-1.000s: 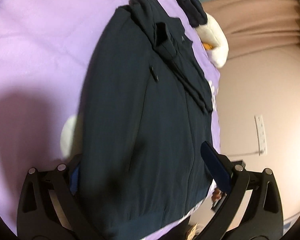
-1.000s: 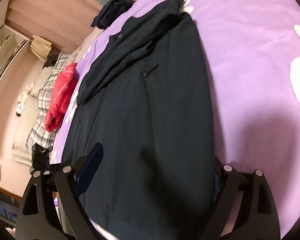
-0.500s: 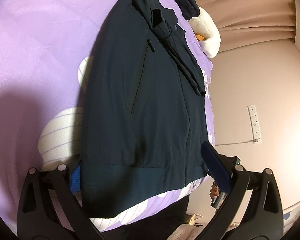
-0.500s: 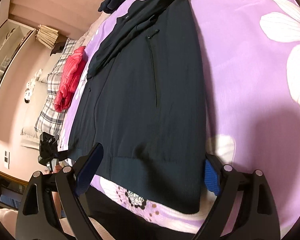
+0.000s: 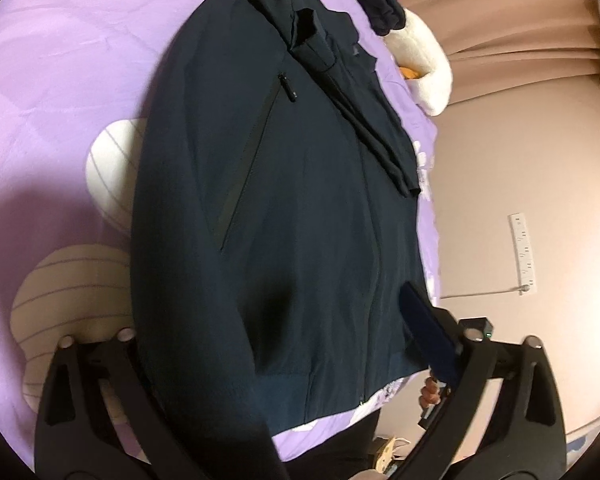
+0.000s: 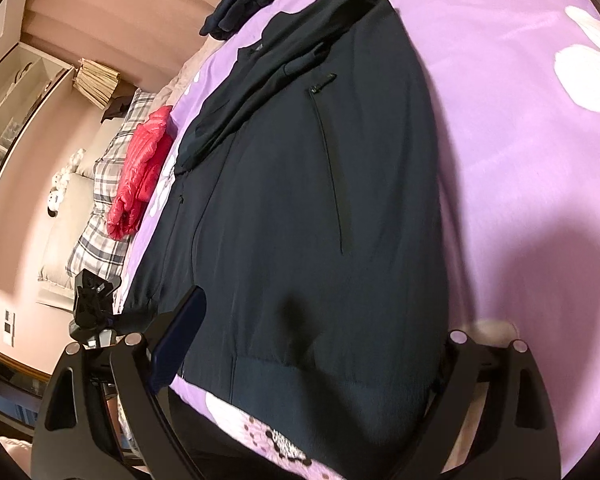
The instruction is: Fold large clothes
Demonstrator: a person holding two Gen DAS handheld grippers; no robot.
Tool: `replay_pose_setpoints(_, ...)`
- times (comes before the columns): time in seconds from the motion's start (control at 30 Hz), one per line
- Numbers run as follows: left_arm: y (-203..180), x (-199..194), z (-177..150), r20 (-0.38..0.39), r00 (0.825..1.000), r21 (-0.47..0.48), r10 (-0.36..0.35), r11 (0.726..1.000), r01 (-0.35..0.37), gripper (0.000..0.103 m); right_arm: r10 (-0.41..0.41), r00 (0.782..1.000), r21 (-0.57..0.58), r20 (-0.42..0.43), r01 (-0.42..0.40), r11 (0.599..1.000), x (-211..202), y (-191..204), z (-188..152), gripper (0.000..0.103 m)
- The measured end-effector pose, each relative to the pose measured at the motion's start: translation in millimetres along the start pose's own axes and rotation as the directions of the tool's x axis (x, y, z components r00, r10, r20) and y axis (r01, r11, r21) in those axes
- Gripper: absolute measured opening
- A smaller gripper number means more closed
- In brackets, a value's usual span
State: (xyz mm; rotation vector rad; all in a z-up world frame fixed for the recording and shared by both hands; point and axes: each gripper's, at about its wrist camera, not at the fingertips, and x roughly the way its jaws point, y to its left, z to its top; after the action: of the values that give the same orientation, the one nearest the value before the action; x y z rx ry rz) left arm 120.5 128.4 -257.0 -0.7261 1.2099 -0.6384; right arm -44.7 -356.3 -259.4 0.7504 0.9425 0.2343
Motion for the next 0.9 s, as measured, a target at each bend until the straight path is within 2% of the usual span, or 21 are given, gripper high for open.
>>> replay_pose_setpoints(0.1,2.5,-1.8,-0.7,0.002,1.0,-0.017,0.024,1.0,-0.023,0.078,-0.021,1.0,-0.003,0.008,0.021,1.0,0.7,-0.6,1.1,0.076)
replay_pose_setpoints(0.13,5.2,-3.8,-1.2,0.004,1.0,-0.028,0.026,0.999,-0.026,0.07,-0.027,1.0,-0.002,0.008,0.027,1.0,0.2,-2.0,0.9,0.074)
replay_pose_setpoints(0.2,14.0,-9.5,-3.2,0.011,1.0,-0.057,0.026,0.998,-0.025,0.06,-0.035,0.999,0.0,0.01,0.035,0.999,-1.4,-4.8,-0.7,0.064)
replay_pose_setpoints(0.4,29.0,-20.4,-10.3,0.023,0.999,-0.095,0.028,0.995,-0.025,0.046,-0.071,0.997,-0.025,0.004,0.071,0.997,-7.5,-8.0,-5.2,0.042)
replay_pose_setpoints(0.47,30.5,-19.8,-10.3,0.022,0.999,-0.1,0.047,0.994,-0.045,0.036,-0.08,0.997,-0.037,0.0,0.08,0.996,-5.5,-6.0,-6.1,0.036)
replay_pose_setpoints(0.57,33.3,-19.4,-10.6,0.033,0.997,-0.114,0.065,0.992,-0.061,0.028,-0.076,0.997,-0.042,0.003,0.076,0.996,-1.3,-6.1,-5.9,0.026)
replay_pose_setpoints(0.7,30.5,-21.1,-10.5,0.046,0.995,-0.114,0.09,0.99,-0.085,0.021,-0.054,0.998,-0.039,0.021,0.055,0.998,-0.3,-0.8,-4.8,0.019)
replay_pose_setpoints(0.9,2.3,-27.6,-7.2,0.083,0.993,-0.041,0.088,0.996,-0.085,0.02,0.066,0.994,-0.041,0.092,-0.063,0.997,-13.5,10.9,1.4,0.016)
